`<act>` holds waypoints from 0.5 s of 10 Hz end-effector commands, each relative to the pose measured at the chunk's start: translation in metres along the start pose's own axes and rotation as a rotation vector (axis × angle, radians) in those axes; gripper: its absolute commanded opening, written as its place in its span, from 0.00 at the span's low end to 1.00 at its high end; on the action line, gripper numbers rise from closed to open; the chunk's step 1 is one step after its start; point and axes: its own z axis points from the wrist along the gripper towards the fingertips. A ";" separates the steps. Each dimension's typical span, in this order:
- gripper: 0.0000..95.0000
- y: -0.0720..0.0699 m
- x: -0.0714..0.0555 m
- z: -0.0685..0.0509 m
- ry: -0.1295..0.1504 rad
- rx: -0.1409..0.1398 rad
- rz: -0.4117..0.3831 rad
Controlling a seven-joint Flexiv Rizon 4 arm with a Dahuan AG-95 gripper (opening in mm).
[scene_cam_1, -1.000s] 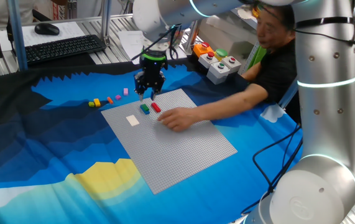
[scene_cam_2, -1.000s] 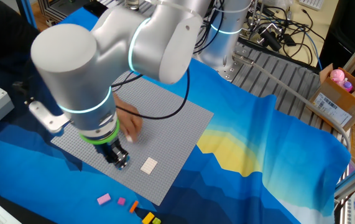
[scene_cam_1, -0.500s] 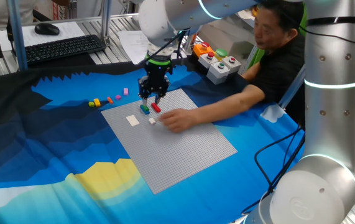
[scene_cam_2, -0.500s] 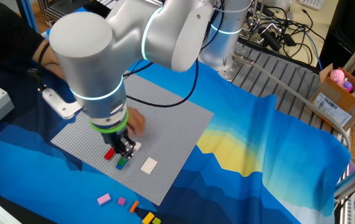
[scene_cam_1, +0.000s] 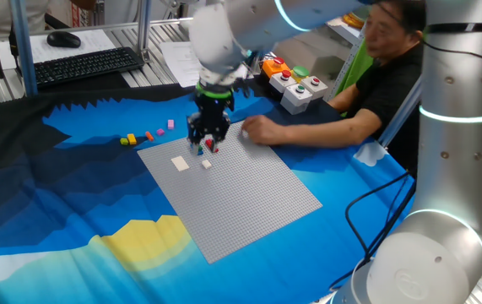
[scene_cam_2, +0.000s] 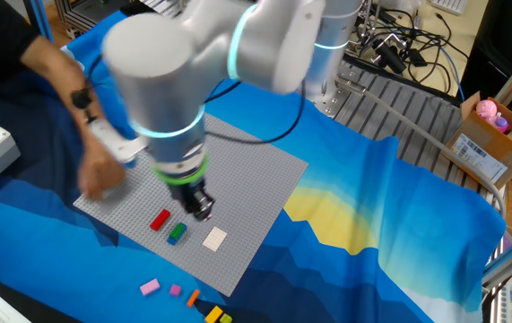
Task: Stack small Lego blocks one on top of the other
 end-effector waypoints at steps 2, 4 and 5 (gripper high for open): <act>0.40 0.001 0.001 0.007 0.002 0.000 -0.042; 0.40 0.002 0.000 0.012 -0.002 0.005 -0.061; 0.40 0.003 -0.001 0.014 -0.003 0.011 -0.071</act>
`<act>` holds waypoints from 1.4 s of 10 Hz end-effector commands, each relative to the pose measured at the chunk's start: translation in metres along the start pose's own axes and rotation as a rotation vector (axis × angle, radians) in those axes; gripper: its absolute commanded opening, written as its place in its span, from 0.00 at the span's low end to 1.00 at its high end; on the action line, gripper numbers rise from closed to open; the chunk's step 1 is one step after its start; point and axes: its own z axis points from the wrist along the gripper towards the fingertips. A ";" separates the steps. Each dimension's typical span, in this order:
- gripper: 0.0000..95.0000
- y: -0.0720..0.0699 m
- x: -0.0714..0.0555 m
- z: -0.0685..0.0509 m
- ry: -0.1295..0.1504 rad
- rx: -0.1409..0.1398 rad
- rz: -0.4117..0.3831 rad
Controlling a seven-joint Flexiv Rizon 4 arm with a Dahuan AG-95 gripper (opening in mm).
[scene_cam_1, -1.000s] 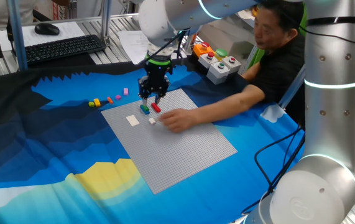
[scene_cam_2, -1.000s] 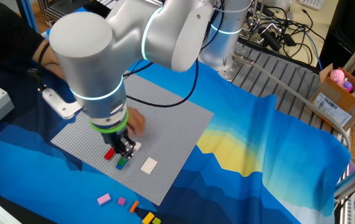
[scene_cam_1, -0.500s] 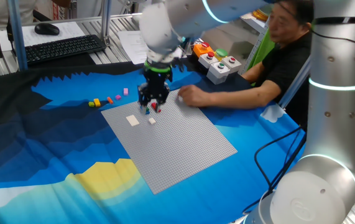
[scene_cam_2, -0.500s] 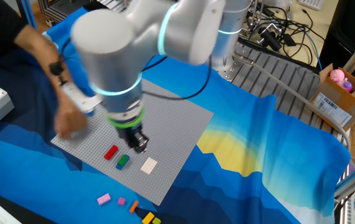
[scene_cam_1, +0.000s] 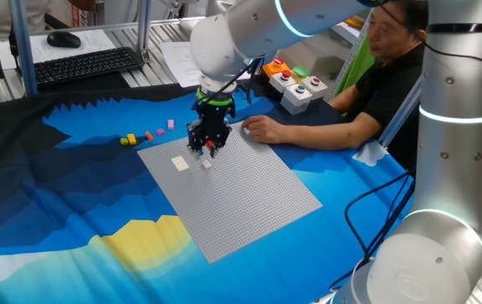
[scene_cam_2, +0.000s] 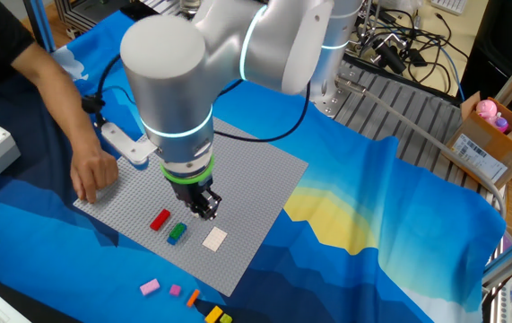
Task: Stack small Lego blocks one on top of the other
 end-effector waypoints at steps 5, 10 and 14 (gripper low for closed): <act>0.40 -0.002 0.004 0.010 -0.013 0.030 -0.061; 0.40 -0.003 0.004 0.016 -0.018 0.037 -0.085; 0.00 -0.004 0.002 0.019 -0.019 0.035 -0.098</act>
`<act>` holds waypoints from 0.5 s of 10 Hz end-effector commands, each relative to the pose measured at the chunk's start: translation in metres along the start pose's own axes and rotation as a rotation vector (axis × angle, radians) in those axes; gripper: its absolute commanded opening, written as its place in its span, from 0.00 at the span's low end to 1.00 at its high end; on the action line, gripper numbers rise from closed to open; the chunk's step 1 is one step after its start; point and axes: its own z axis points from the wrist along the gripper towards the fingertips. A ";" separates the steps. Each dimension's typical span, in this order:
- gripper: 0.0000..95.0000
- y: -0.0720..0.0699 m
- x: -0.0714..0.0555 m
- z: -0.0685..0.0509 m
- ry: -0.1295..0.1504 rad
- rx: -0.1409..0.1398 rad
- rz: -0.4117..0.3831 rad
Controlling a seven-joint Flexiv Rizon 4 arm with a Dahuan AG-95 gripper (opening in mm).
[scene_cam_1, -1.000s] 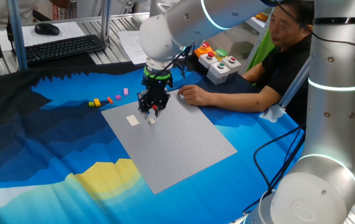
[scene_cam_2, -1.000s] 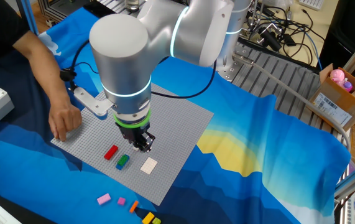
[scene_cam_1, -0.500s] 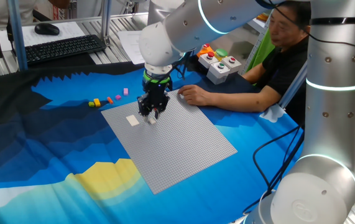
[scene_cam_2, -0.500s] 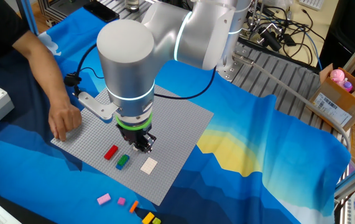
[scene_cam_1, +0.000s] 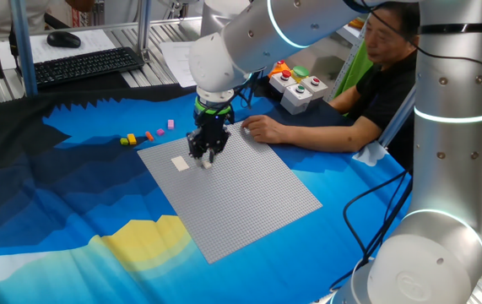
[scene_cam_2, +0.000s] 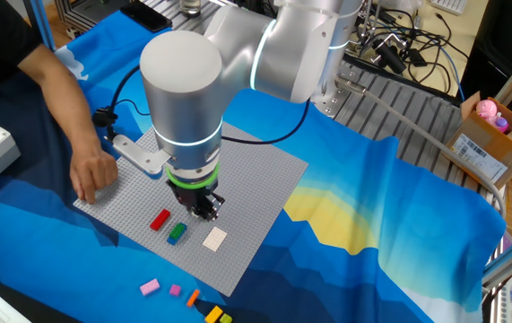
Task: Stack small Lego blocks one on top of the other
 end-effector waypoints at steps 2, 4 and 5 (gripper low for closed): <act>0.00 0.000 0.000 0.000 -0.002 -0.001 -0.001; 0.00 0.000 0.000 0.000 -0.007 0.007 0.003; 0.00 -0.001 -0.002 -0.006 -0.007 0.019 -0.002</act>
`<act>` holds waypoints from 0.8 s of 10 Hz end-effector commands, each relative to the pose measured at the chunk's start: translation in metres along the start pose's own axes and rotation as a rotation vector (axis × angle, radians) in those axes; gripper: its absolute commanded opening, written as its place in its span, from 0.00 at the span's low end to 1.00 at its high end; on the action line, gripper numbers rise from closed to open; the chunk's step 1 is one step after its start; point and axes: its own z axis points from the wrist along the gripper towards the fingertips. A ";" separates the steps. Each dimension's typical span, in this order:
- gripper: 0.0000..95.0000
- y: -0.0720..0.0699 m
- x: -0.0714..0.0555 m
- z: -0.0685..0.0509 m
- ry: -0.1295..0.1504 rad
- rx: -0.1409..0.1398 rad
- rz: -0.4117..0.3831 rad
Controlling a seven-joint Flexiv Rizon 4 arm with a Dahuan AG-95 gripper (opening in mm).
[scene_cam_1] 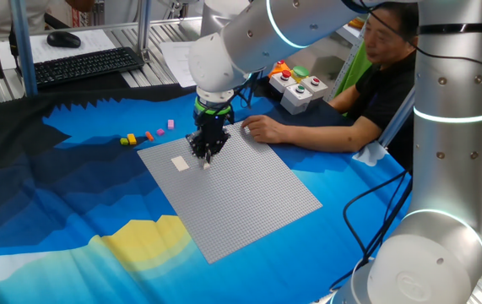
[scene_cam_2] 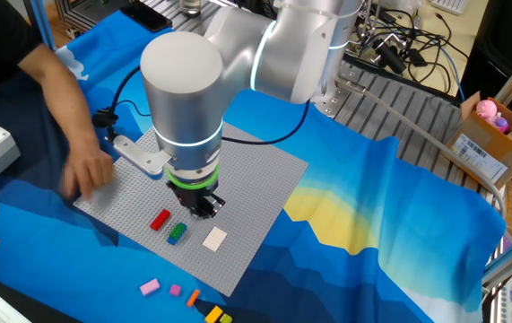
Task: Stack small Lego blocks one on top of the other
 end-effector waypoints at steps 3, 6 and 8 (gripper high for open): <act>0.00 -0.008 -0.018 -0.017 0.012 0.013 -0.030; 0.00 -0.008 -0.037 -0.026 0.021 0.007 -0.048; 0.00 -0.007 -0.046 -0.030 0.024 0.009 -0.051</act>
